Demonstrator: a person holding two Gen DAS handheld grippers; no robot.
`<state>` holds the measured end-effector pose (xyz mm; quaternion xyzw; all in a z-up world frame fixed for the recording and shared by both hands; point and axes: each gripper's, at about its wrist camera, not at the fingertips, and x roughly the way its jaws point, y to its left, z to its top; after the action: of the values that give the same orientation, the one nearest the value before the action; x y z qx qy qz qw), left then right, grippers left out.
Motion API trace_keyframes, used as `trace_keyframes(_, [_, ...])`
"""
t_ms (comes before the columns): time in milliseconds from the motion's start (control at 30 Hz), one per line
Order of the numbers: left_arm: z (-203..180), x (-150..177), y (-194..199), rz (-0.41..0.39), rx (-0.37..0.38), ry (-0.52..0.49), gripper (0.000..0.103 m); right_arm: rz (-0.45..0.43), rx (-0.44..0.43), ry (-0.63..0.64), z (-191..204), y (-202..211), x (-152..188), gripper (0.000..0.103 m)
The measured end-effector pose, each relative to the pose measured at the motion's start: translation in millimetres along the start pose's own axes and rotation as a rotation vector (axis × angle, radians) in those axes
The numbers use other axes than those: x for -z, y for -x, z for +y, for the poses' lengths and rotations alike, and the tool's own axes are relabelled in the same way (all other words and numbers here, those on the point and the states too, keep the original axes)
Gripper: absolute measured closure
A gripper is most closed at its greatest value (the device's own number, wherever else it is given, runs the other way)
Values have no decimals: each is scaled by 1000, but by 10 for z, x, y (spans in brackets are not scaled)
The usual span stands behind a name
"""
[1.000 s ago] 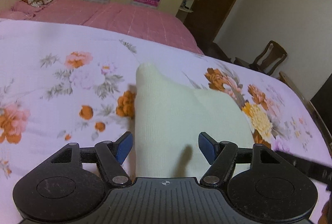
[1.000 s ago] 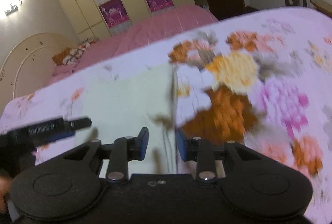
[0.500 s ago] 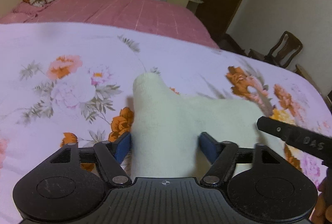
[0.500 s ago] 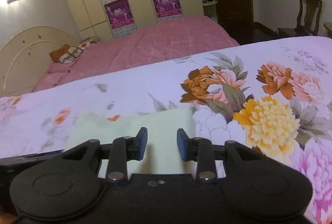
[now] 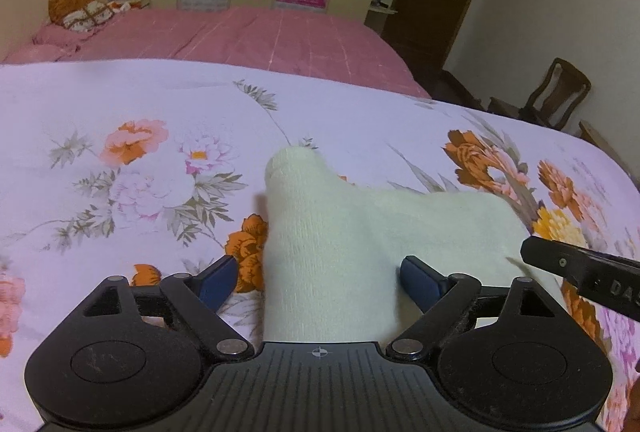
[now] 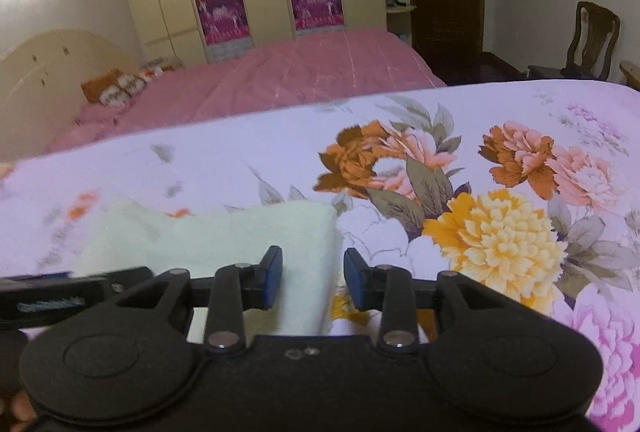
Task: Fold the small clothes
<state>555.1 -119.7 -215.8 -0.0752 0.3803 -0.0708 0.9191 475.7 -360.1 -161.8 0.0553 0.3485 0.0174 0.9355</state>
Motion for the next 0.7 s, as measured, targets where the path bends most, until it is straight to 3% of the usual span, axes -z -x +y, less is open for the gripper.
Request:
trace_keyframes(300, [119,387,473,-2,49,-2,15,0,-43,34,99,482,308,69])
trace_keyframes(567, [97,611,431,28,45,4,15,51,27,92,113,386,592,69])
trace_keyframes(700, [105,613,534,45,48,9,15,58,22,43,105,468,563,69])
